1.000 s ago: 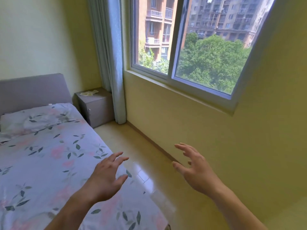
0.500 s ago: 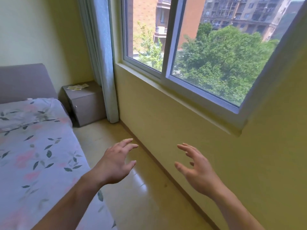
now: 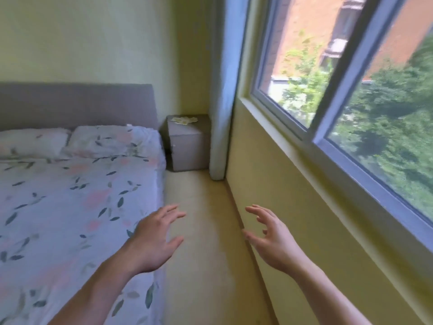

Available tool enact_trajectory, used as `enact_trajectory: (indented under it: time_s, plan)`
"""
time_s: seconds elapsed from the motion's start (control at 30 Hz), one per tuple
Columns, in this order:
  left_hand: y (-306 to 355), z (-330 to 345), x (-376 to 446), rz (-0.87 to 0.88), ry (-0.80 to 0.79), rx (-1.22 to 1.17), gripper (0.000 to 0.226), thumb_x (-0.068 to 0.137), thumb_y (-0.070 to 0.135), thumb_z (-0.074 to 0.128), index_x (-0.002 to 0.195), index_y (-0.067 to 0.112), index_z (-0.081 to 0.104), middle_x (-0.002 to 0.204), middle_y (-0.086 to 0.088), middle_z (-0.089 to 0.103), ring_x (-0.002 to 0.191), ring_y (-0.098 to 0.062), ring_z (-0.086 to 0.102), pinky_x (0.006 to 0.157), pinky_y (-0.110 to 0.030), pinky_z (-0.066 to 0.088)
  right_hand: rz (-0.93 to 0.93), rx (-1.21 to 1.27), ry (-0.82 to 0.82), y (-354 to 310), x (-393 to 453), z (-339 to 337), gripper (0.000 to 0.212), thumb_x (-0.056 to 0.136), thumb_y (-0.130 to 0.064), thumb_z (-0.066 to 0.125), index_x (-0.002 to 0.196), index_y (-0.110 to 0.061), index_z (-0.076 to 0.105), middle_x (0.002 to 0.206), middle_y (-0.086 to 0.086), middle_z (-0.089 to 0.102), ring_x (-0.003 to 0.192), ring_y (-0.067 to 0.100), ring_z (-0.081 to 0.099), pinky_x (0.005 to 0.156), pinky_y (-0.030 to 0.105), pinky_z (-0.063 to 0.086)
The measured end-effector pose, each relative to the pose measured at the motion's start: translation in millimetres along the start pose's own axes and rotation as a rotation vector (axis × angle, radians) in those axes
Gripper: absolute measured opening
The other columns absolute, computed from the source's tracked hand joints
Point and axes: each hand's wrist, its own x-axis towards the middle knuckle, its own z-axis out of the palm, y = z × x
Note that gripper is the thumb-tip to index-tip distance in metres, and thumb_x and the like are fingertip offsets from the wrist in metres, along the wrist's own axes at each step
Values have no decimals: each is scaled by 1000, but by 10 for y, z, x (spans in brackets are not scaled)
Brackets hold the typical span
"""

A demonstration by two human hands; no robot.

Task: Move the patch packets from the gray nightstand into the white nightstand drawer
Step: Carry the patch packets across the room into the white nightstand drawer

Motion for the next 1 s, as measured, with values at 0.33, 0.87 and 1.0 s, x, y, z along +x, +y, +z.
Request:
enact_trajectory:
  time_s: [0.33, 0.87, 1.0]
  plan:
    - [-1204, -479, 1818, -242, 114, -77, 55, 96, 47, 59, 147, 43, 40, 163, 21, 18, 147, -11, 30, 119, -32, 29, -133, -43, -144, -340, 2605, 195, 59, 91, -43, 70, 145, -43, 47, 154, -26, 35, 140, 0, 40, 118, 33, 38]
    - [-1725, -1361, 5688, -71, 78, -48, 52, 95, 44, 60, 144, 41, 44, 161, 20, 21, 146, -13, 33, 119, -32, 28, -109, 39, -97, -370, 6305, 226, 56, 91, -38, 70, 142, -44, 50, 147, -28, 40, 136, -2, 43, 117, 33, 39]
    - [-2058, -1456, 6657, -118, 41, -39, 51, 95, 44, 60, 143, 41, 44, 162, 20, 20, 147, -14, 31, 121, -35, 28, -93, 73, -122, -217, 7423, 345, 55, 90, -38, 71, 142, -43, 51, 146, -27, 41, 135, -2, 44, 116, 33, 40]
